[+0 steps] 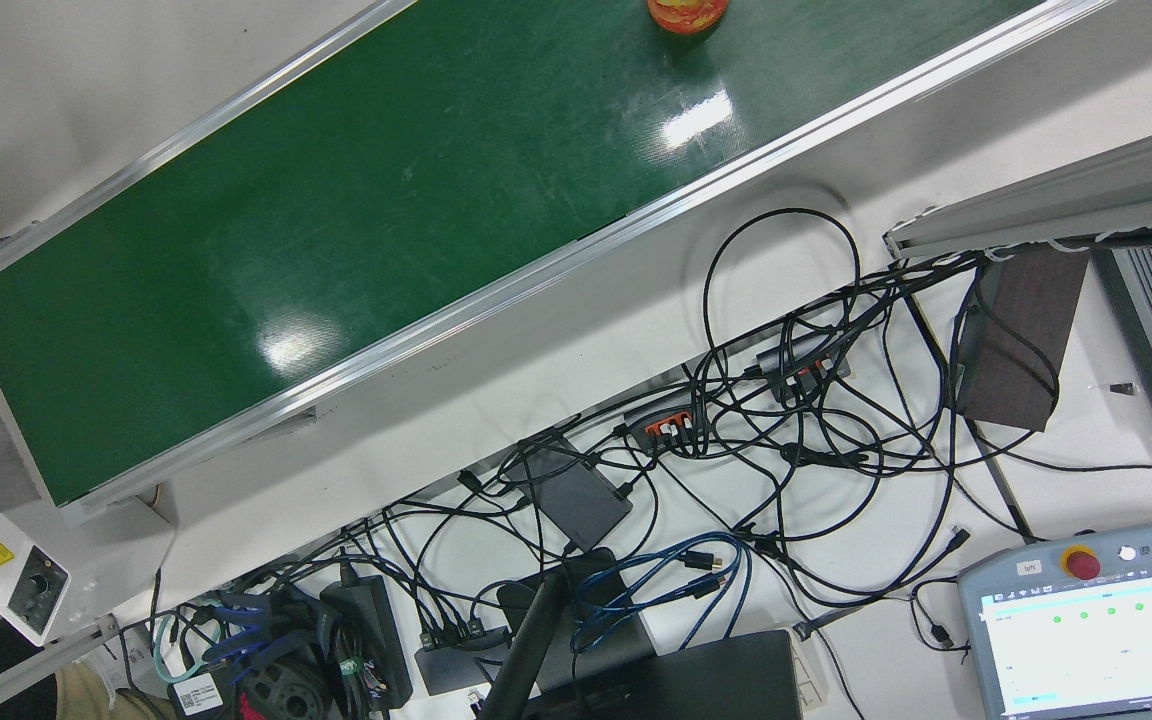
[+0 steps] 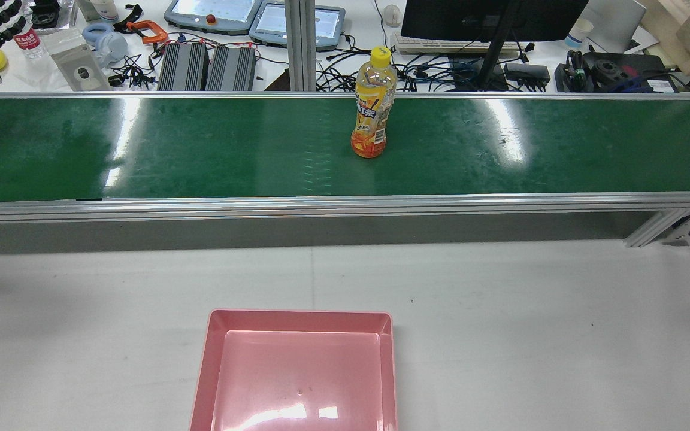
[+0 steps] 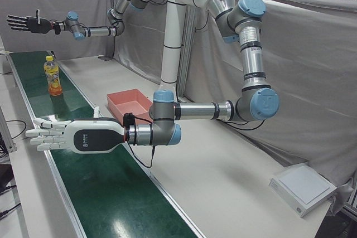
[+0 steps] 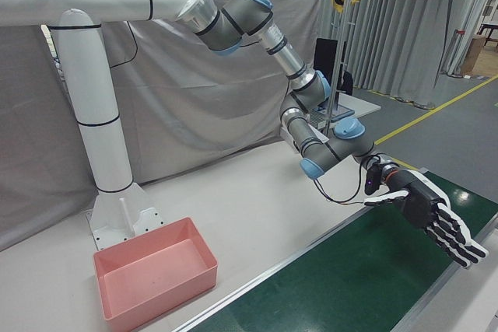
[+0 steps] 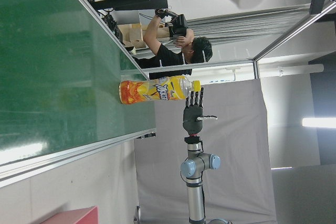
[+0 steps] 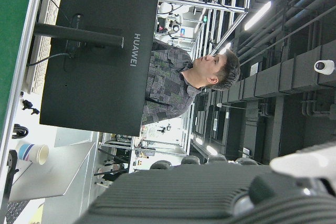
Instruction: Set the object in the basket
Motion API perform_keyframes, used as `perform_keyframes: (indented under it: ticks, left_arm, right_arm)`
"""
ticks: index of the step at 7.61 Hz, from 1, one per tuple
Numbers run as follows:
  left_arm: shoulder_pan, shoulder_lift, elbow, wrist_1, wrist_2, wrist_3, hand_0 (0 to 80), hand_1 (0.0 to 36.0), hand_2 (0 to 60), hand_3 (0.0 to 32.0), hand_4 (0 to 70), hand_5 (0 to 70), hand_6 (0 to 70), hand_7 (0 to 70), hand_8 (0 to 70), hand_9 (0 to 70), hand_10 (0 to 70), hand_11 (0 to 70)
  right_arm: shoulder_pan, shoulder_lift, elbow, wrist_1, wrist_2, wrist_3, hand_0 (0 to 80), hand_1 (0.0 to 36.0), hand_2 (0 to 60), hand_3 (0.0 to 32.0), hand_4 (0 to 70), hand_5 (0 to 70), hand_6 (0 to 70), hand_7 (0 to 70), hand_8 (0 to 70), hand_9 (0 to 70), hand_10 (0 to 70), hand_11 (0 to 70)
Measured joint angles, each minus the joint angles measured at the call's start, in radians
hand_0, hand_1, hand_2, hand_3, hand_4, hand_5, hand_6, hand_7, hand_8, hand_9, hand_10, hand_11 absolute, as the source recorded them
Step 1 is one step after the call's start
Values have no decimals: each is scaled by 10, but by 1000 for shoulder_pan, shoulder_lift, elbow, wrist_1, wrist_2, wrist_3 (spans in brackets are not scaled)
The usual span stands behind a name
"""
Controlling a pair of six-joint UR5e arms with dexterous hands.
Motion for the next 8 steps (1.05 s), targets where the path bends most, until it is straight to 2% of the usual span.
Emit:
perform_keyframes:
  ticks: [3, 6, 8]
  left_arm:
    - [-1, 0, 0, 1, 0, -3, 753, 139, 0, 0, 9, 195, 0, 0, 0, 0, 1, 26]
    - [-2, 4, -1, 0, 0, -6, 795, 142, 0, 0, 0, 177, 0, 0, 0, 0, 9, 42]
    - [-3, 6, 0, -1, -1, -9, 777, 141, 0, 0, 0, 169, 0, 0, 0, 0, 12, 46]
  right_arm:
    - [0, 0, 0, 0, 0, 0, 0, 0, 0, 0, 0, 0, 0, 0, 0, 0, 0, 0]
    - [0, 0, 1, 0, 0, 0, 0, 0, 0, 0, 0, 0, 0, 0, 0, 0, 0, 0]
    - [0, 0, 2, 0, -1, 0, 0, 0, 0, 0, 0, 0, 0, 0, 0, 0, 0, 0]
